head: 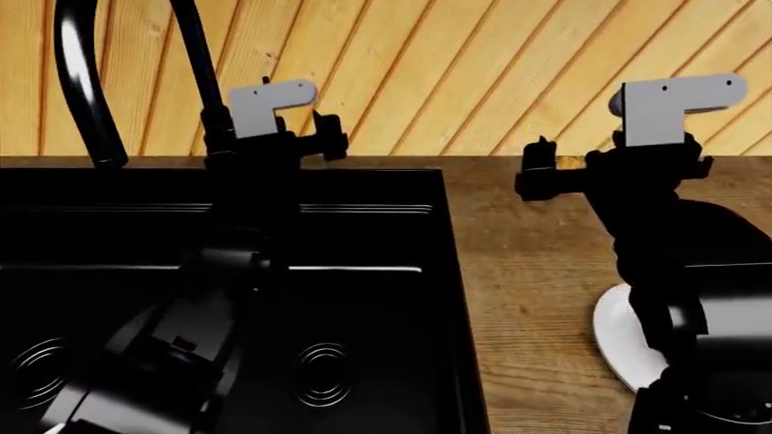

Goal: Pick the potato from the counter and place it in the sink. Then turn on the sink faucet.

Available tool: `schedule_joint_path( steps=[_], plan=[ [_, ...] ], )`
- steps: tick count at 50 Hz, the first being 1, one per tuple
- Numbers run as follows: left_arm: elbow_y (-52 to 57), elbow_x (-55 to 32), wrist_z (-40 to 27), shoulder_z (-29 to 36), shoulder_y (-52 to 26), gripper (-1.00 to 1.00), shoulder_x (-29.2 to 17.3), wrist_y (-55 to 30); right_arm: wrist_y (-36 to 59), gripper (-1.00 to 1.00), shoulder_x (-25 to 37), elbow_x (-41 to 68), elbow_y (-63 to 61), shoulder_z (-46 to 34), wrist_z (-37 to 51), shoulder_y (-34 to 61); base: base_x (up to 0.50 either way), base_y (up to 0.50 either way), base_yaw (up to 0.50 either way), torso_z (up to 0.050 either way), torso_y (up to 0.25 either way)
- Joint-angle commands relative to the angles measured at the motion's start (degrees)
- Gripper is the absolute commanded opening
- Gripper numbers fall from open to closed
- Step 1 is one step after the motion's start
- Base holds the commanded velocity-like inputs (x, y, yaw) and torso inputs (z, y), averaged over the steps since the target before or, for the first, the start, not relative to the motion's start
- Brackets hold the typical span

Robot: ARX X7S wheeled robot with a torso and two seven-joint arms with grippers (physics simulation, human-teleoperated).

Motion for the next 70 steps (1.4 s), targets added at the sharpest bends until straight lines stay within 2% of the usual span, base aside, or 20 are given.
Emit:
schedule_joint_path(
  steps=[1, 4, 5, 9, 10, 12, 16, 20, 33, 41, 44, 58, 67, 70],
  plan=[
    [3.85, -1.85, -0.71, 0.72, 0.71, 1.0, -1.58, -1.17, 15.13, 1.0, 2.49, 1.78, -9.19, 0.36, -0.2, 0.79, 0.0, 0.0, 0.0, 0.0, 0.0],
    [1.78, -1.76, -0.26, 0.67, 0.09, 1.0, -1.21, -0.11, 21.4, 1.0, 3.4, 4.15, -13.22, 1.02, 1.04, 1.41, 0.0, 0.0, 0.0, 0.0, 0.0],
    [1.23, -1.73, -0.07, 0.7, 0.03, 1.0, -1.1, 0.23, 21.43, 1.0, 4.87, 11.2, -12.97, 2.04, 5.85, 1.54, 0.0, 0.0, 0.0, 0.0, 0.0],
    [-1.17, -1.71, 0.66, 0.75, -0.72, 1.0, -0.68, 1.36, 21.4, 1.0, 13.17, 45.57, -7.64, 2.99, 37.86, 5.18, 0.0, 0.0, 0.0, 0.0, 0.0],
    [-1.26, -1.7, 0.74, 0.81, -0.7, 1.0, -0.66, 1.51, 21.33, 1.0, 13.33, 54.17, -6.03, 4.2, 43.53, 5.33, 0.0, 0.0, 0.0, 0.0, 0.0],
    [-1.19, -1.83, 0.77, 0.89, -0.82, 1.0, -0.74, 1.34, 21.12, 1.0, 15.16, 70.14, -4.8, 3.36, 50.99, 6.37, 0.0, 0.0, 0.0, 0.0, 0.0],
    [-3.28, -1.77, 1.35, 1.01, -1.2, 1.0, -0.3, 2.69, 19.98, 1.0, 18.48, 86.25, -1.61, 2.51, 63.86, 8.08, 0.0, 0.0, 0.0, 0.0, 0.0],
    [-4.74, -2.02, 1.84, 0.93, -1.82, 1.0, -0.04, 3.36, 15.35, 1.0, 23.39, 102.37, 0.08, -1.95, 76.05, 8.8, 0.0, 0.0, 0.0, 0.0, 0.0],
    [-8.05, -2.49, 3.21, 1.11, -2.96, 1.0, 0.38, 5.34, 6.71, 1.0, 35.77, 122.77, -1.12, -10.21, 86.62, 11.86, 0.0, 0.0, 0.0, 0.0, 0.0],
    [-8.59, -2.85, 3.52, 1.32, -3.23, 1.0, 0.37, 5.44, 5.75, 1.0, 41.59, 129.36, -1.62, -15.16, 86.96, 12.77, 0.0, 0.0, 0.0, 0.0, 0.0],
    [-4.64, -3.21, 2.45, 1.6, -2.16, 1.0, -0.63, 3.63, 5.76, 1.0, 43.65, 129.97, -1.12, -15.76, 86.51, 11.97, 0.0, 0.0, 0.0, 0.0, 0.0],
    [-8.59, -3.41, 3.43, 1.72, -3.48, 1.0, 0.09, 5.41, 8.27, 1.0, 47.49, 130.68, 1.66, -19.33, 83.97, 11.71, 0.0, 0.0, 0.0, 0.0, 0.0],
    [-11.99, -3.45, 4.51, 1.88, -4.41, 1.0, 0.84, 6.98, 8.62, 1.0, 48.66, 127.81, 2.55, -17.02, 80.46, 8.35, 0.0, 0.0, 0.0, 0.0, 0.0],
    [-12.74, -3.44, 4.77, 2.04, -4.45, 1.0, 1.07, 7.49, 8.47, 1.0, 49.09, 125.59, 2.96, -13.83, 77.64, 4.79, 0.0, 0.0, 0.0, 0.0, 0.0]
  ],
)
